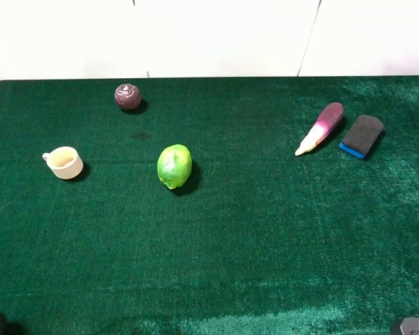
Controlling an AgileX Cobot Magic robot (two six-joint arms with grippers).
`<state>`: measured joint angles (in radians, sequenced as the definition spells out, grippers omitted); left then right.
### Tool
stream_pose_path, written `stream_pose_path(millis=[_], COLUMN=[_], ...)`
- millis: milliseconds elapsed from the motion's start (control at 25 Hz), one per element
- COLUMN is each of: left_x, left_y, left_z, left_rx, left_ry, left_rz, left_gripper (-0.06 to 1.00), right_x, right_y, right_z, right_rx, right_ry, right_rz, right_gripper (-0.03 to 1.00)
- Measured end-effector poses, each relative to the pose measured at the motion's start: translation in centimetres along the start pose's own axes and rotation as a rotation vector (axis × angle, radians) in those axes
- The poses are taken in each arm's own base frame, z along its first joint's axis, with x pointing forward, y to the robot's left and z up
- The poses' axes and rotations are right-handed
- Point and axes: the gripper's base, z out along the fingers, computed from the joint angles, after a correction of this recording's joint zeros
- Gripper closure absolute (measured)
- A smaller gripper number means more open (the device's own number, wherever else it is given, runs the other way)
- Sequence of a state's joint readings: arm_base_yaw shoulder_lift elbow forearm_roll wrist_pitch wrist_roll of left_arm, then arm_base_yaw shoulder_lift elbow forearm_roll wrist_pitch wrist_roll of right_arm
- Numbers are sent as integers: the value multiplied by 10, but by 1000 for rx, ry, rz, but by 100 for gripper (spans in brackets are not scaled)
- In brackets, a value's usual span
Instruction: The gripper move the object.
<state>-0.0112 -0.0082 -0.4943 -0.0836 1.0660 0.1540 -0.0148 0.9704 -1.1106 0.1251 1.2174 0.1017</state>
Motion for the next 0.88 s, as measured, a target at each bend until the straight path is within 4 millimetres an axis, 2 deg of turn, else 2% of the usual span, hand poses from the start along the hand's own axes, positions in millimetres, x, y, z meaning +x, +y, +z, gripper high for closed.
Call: stream_pose_path(millis=[280, 440, 600, 880], left_x=[0, 0, 0, 0], left_y=[0, 0, 0, 0], left_z=[0, 0, 0, 0], left_rx=[0, 0, 0, 0], left_ry=[0, 0, 0, 0], left_rz=[0, 0, 1, 1], left_gripper=[-5, -5, -5, -5], right_x=[47, 76, 101, 140], right_y=[-5, -12, -19, -28], right_z=[-38, -48, -47, -32], right_rx=[11, 46, 78, 86], right_ry=[-151, -218, -249, -298], right_rz=[-31, -48, -59, -65], right_gripper=[28, 28, 28, 28])
